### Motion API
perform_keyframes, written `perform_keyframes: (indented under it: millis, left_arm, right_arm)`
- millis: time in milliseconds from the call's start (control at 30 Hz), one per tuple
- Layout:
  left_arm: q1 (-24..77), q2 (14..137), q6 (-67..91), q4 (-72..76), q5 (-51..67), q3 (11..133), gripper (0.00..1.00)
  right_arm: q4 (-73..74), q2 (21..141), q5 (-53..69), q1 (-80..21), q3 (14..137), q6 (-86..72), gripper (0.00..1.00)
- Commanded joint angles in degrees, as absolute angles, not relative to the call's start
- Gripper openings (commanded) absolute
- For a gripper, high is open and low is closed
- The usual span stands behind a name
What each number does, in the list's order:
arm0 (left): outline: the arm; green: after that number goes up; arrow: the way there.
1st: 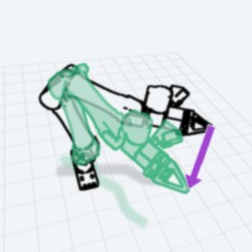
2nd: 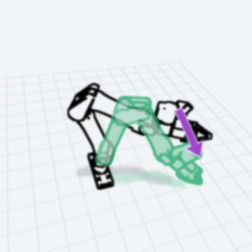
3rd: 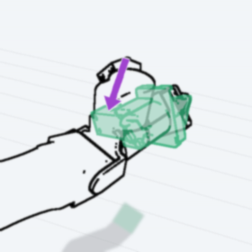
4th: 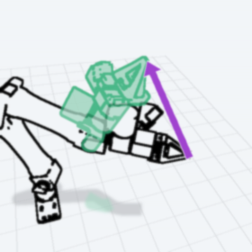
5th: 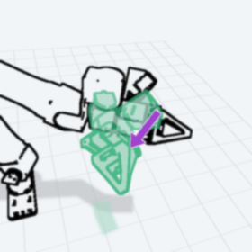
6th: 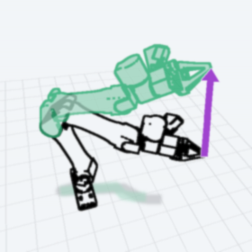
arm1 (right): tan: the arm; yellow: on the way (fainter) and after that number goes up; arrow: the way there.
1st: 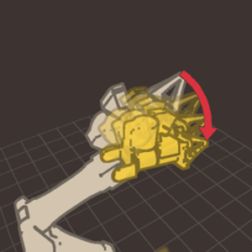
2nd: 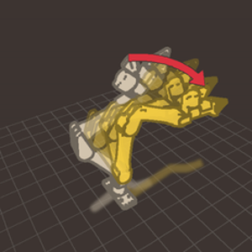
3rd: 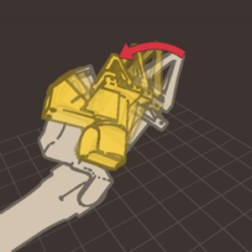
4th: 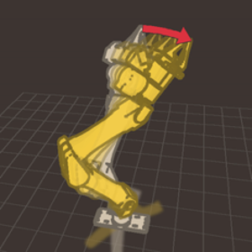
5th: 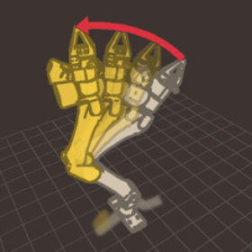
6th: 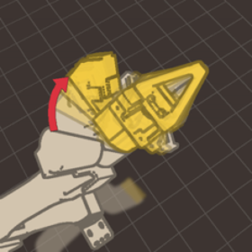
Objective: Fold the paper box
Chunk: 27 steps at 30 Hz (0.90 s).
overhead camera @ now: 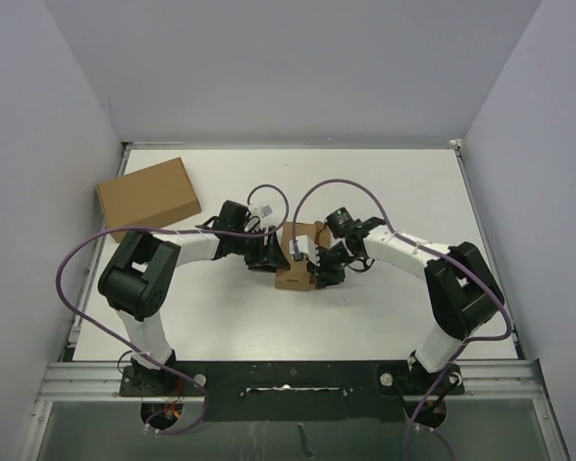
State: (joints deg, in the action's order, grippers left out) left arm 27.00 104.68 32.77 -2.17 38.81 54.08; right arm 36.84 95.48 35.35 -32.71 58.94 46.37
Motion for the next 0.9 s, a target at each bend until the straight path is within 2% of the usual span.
perform_keyframes:
  millis: [0, 333, 667, 867]
  left_arm:
    - [28.5, 105.63, 31.7, -3.47, 35.81, 54.29, 0.53]
    - [28.48, 106.65, 28.76, -4.16, 36.65, 56.64, 0.54]
    - [28.21, 107.39, 26.72, -5.72, 38.39, 59.02, 0.55]
    - [28.18, 108.14, 24.93, -7.45, 38.81, 60.67, 0.56]
  right_arm:
    - [32.31, 94.54, 36.98, -33.78, 61.81, 41.3, 0.0]
    - [34.15, 96.64, 38.17, -35.42, 63.16, 40.54, 0.01]
    - [40.36, 94.02, 45.68, -28.13, 64.38, 45.69, 0.22]
    - [41.68, 91.07, 49.02, -23.61, 65.28, 46.84, 0.3]
